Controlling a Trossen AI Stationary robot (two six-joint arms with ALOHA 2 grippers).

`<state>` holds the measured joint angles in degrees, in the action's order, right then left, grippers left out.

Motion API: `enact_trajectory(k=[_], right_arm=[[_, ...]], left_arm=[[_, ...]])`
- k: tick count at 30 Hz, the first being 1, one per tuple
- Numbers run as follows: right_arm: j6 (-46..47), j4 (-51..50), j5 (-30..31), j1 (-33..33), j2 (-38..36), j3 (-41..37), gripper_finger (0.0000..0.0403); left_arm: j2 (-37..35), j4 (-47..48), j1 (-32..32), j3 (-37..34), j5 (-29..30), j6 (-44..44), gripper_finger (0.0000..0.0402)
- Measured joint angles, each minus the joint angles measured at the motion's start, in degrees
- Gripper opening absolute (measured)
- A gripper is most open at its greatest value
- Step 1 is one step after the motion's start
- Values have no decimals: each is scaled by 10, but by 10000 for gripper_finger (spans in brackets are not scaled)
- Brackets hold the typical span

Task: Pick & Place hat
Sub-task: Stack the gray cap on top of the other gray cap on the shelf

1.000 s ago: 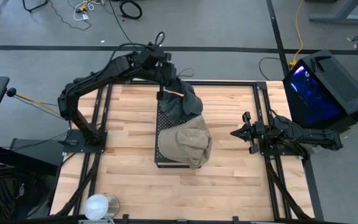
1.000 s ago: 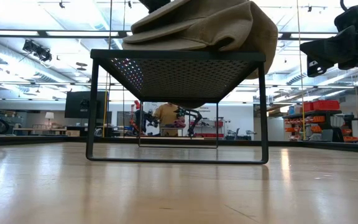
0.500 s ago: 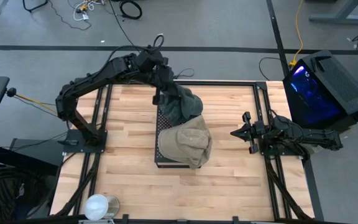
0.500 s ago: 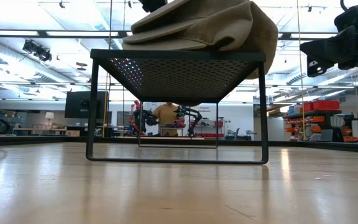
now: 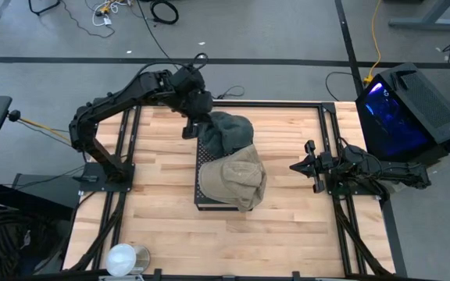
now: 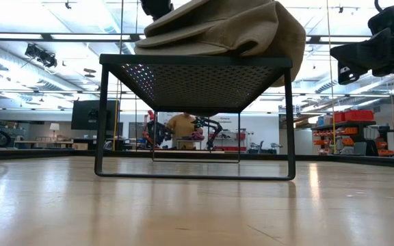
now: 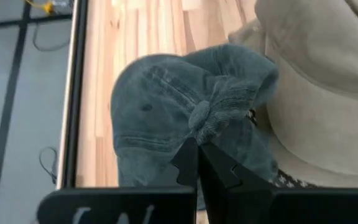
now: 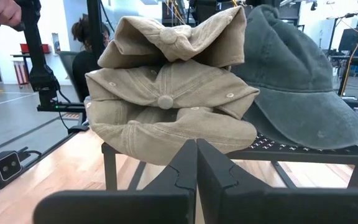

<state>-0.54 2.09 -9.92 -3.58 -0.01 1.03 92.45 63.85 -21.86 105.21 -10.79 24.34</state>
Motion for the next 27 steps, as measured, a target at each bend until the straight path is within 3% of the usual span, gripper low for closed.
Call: enact_trajectory(k=[7,27], right_arm=[[0,0,0,0,0,0,7],[0,0,0,0,0,0,7]], left_arm=[[0,49,0,0,0,-13,13],[0,39,-2,0,-30,-7,18]])
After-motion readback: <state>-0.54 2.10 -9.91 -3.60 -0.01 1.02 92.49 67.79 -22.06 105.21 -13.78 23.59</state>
